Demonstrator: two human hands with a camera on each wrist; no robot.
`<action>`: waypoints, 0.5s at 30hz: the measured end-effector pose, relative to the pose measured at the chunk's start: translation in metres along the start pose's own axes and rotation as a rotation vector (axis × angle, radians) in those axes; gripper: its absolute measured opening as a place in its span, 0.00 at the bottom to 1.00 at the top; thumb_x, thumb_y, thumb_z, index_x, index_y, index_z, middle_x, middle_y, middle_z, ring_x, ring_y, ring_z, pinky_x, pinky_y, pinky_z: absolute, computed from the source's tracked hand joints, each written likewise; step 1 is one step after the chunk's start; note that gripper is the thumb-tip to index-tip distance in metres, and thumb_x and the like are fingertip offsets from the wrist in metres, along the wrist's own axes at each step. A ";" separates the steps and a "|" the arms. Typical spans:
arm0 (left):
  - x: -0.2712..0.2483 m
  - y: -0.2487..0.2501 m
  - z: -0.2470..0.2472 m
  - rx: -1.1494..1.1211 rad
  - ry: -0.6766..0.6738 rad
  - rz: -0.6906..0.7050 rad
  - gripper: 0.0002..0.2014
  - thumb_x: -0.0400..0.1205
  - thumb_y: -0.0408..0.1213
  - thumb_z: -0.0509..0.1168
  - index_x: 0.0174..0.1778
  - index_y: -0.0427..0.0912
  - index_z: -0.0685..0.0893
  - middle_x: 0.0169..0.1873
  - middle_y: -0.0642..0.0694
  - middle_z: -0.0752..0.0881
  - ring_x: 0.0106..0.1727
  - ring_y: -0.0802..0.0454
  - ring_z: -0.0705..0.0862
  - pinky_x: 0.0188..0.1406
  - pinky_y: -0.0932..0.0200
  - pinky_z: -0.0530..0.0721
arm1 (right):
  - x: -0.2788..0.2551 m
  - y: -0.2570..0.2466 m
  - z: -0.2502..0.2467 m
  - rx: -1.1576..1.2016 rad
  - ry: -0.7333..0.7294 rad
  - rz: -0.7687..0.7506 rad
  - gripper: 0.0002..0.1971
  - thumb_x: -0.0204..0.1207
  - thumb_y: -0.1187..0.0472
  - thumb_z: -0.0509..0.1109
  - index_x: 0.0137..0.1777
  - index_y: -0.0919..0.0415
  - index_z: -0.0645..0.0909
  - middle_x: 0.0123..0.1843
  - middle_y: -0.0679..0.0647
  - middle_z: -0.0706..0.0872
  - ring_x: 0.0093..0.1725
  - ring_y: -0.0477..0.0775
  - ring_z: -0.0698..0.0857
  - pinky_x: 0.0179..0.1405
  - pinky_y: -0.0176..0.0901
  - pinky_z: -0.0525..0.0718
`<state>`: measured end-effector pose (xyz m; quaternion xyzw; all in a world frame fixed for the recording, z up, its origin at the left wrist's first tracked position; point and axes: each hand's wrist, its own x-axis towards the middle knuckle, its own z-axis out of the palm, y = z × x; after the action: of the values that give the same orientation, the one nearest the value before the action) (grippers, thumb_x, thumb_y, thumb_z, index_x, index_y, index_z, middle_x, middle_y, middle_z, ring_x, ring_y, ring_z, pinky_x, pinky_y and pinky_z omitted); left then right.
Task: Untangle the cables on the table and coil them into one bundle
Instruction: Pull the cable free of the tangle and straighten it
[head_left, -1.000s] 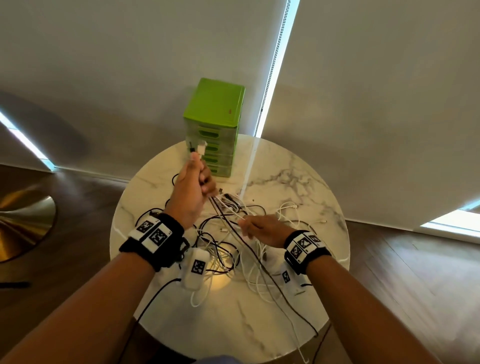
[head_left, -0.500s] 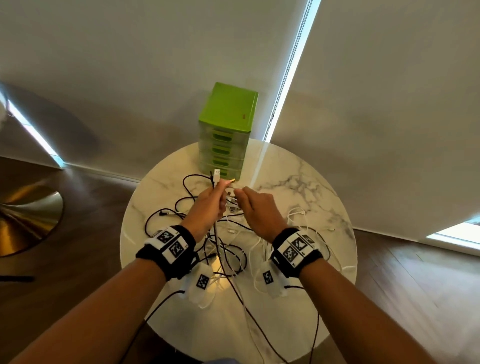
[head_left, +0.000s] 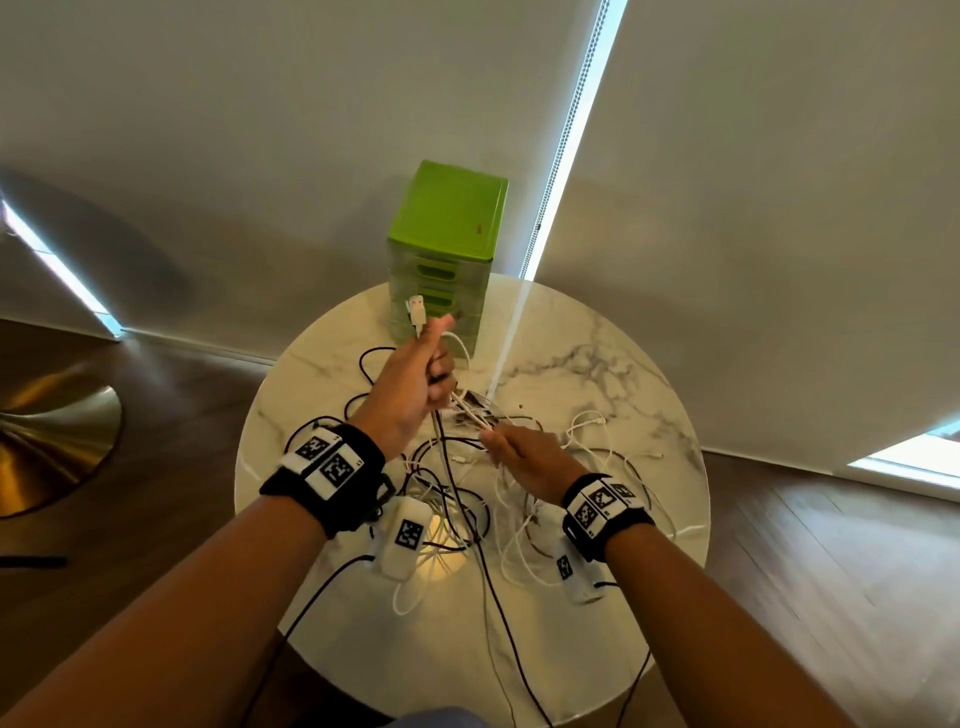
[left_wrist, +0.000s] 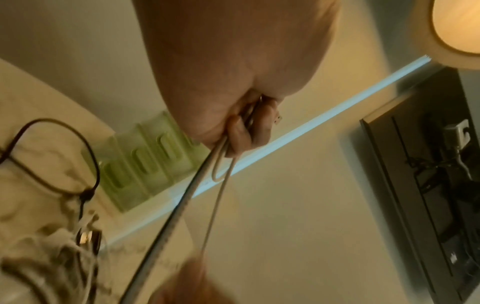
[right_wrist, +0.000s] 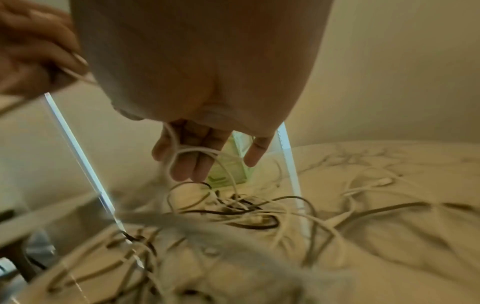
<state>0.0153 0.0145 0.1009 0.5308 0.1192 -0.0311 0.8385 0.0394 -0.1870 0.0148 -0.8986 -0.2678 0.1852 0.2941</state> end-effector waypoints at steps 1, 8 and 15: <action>0.004 0.006 -0.006 0.014 0.008 0.013 0.28 0.93 0.50 0.56 0.75 0.26 0.67 0.28 0.53 0.63 0.25 0.58 0.61 0.24 0.62 0.59 | -0.001 0.005 -0.002 -0.041 0.000 0.025 0.24 0.89 0.37 0.49 0.42 0.50 0.77 0.36 0.45 0.81 0.38 0.45 0.81 0.55 0.55 0.78; 0.013 0.032 -0.027 0.216 -0.026 0.138 0.23 0.93 0.52 0.55 0.34 0.51 0.82 0.26 0.52 0.62 0.24 0.55 0.59 0.23 0.58 0.59 | 0.012 0.015 -0.012 -0.385 0.214 -0.047 0.16 0.90 0.43 0.50 0.57 0.43 0.80 0.59 0.42 0.84 0.62 0.48 0.80 0.68 0.54 0.60; 0.011 0.013 -0.031 0.589 0.074 0.207 0.19 0.90 0.62 0.52 0.65 0.56 0.80 0.32 0.60 0.70 0.34 0.58 0.70 0.43 0.55 0.73 | 0.018 -0.017 -0.027 0.239 0.268 -0.155 0.09 0.88 0.64 0.63 0.59 0.64 0.85 0.39 0.42 0.85 0.36 0.42 0.82 0.41 0.34 0.79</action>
<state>0.0230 0.0490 0.0972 0.7609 0.0808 0.0404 0.6425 0.0607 -0.1767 0.0427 -0.8505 -0.2707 0.0714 0.4452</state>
